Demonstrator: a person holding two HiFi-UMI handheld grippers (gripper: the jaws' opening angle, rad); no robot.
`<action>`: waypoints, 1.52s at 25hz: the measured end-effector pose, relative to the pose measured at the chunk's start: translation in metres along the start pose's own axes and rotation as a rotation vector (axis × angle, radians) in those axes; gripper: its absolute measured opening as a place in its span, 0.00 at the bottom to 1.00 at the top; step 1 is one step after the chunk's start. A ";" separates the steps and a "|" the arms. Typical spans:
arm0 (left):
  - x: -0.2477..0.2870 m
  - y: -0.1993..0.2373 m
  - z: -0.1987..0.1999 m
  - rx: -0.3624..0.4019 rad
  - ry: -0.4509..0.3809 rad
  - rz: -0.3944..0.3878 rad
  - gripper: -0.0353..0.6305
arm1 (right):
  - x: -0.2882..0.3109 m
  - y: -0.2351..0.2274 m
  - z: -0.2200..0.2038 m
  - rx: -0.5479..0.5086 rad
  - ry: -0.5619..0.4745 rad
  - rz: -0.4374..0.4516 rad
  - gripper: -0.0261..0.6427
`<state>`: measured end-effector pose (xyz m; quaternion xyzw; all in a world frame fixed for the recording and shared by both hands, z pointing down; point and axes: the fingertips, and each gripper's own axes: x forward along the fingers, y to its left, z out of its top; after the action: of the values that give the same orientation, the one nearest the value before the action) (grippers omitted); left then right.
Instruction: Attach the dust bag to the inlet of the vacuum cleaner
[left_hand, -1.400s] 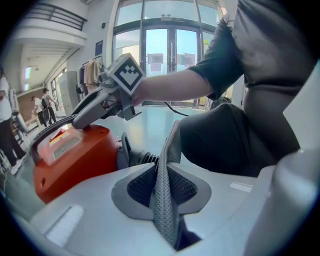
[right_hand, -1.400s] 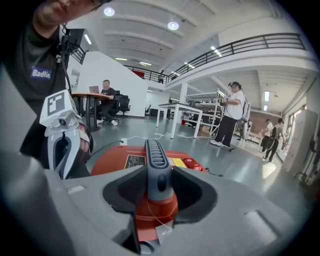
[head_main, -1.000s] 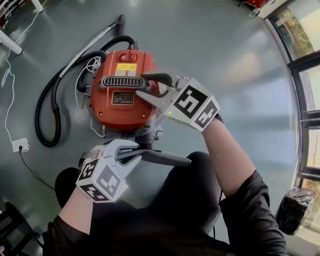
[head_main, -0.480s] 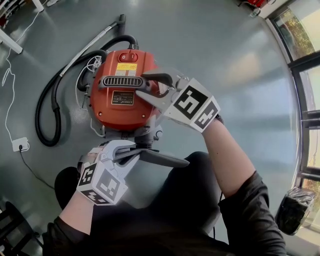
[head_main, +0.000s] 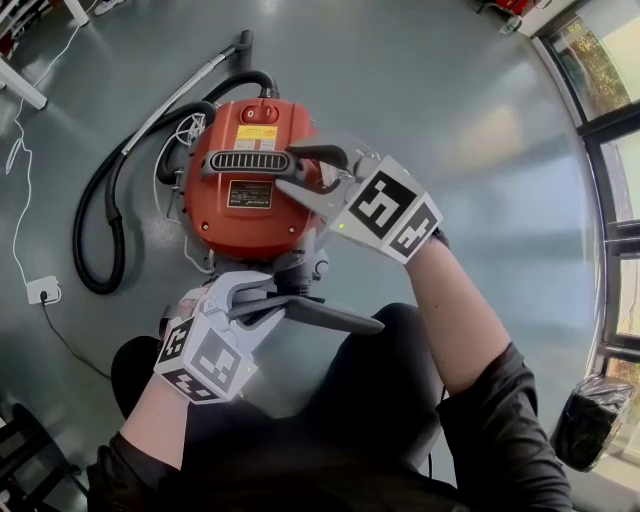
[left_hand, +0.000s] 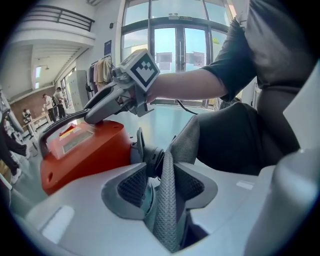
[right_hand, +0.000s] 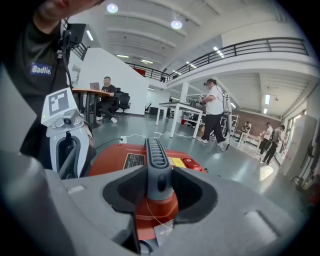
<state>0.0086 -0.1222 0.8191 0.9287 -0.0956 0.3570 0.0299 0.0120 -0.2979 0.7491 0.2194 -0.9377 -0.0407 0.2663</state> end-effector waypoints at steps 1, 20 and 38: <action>-0.001 0.001 -0.001 -0.012 0.001 -0.006 0.36 | 0.000 0.000 0.000 -0.004 0.000 -0.005 0.25; -0.047 0.017 0.018 -0.014 -0.125 -0.003 0.56 | -0.033 -0.003 0.019 -0.139 -0.061 -0.093 0.27; -0.079 0.041 0.041 -0.012 -0.248 0.153 0.41 | -0.111 0.029 0.033 0.246 -0.314 -0.254 0.15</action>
<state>-0.0301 -0.1549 0.7350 0.9555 -0.1712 0.2402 -0.0040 0.0681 -0.2249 0.6733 0.3574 -0.9304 0.0069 0.0812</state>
